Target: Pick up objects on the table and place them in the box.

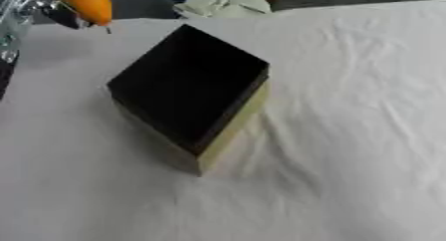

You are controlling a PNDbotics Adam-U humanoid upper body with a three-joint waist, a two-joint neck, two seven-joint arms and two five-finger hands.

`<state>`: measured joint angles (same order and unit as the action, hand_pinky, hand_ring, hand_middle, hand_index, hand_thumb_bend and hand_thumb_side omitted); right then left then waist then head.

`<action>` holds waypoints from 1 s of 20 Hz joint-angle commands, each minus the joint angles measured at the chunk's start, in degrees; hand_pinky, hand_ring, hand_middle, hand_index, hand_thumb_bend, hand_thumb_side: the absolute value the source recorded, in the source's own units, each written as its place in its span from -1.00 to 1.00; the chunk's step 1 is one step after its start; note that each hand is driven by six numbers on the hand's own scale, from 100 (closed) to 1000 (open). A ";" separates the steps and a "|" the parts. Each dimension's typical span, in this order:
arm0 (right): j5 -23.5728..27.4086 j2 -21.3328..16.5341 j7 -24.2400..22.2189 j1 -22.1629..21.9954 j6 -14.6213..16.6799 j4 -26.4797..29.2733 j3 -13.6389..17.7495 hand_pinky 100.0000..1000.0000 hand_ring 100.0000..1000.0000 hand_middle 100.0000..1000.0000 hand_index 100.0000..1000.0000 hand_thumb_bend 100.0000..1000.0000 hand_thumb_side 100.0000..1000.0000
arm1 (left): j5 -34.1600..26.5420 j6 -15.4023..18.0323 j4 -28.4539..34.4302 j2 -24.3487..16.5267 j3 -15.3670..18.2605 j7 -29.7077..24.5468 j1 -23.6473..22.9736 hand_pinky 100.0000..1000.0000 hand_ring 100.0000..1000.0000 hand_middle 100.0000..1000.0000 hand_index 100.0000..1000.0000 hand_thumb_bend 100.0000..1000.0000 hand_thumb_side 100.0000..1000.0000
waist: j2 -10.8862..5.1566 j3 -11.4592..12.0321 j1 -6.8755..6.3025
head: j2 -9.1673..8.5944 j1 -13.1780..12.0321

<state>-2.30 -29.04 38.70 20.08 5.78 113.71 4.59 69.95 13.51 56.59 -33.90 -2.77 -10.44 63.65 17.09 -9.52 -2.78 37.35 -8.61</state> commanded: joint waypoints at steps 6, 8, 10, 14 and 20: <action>0.44 -1.51 0.06 0.58 0.30 0.88 0.58 0.50 0.45 0.32 0.68 -0.64 1.00 | -13.29 5.67 13.13 -2.17 -6.27 -4.11 0.20 -1.00 -0.69 -0.41 -0.39 -0.12 -1.00 | -1.76 -0.16 0.02 | 0.22 0.19; 0.47 -1.55 0.02 0.67 0.32 0.88 0.56 0.50 0.45 0.32 0.68 -0.64 1.00 | -16.03 6.33 15.43 -1.68 -7.52 -4.89 0.39 -1.00 -0.70 -0.42 -0.40 -0.15 -1.00 | -1.83 -0.19 -0.02 | 0.34 0.12; 0.48 -1.56 -0.02 0.79 0.35 0.88 0.54 0.50 0.45 0.33 0.68 -0.64 1.00 | -18.19 6.82 17.12 -0.91 -8.65 -5.69 0.73 -1.00 -0.70 -0.41 -0.40 -0.16 -1.00 | -1.89 -0.21 -0.06 | 0.37 0.04; 0.50 -1.52 -0.06 0.93 0.37 0.88 0.53 0.49 0.45 0.33 0.68 -0.64 1.00 | -19.66 7.57 18.41 1.97 -10.46 -7.33 1.17 -1.00 -0.69 -0.40 -0.38 -0.17 -1.00 | -1.95 -0.23 -0.03 | 0.44 -0.17; 0.53 -1.40 -0.11 1.05 0.38 0.88 0.48 0.49 0.45 0.32 0.68 -0.64 1.00 | -15.35 9.36 17.18 8.08 -13.37 -9.07 0.99 -1.00 -0.64 -0.35 -0.30 -0.18 -1.00 | -1.82 -0.27 0.05 | 0.82 -0.50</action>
<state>-2.03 -29.04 38.64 20.48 6.04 113.71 4.58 53.67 22.51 73.38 -26.04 -16.00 -19.24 63.51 16.58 -9.76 -3.08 37.79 -8.91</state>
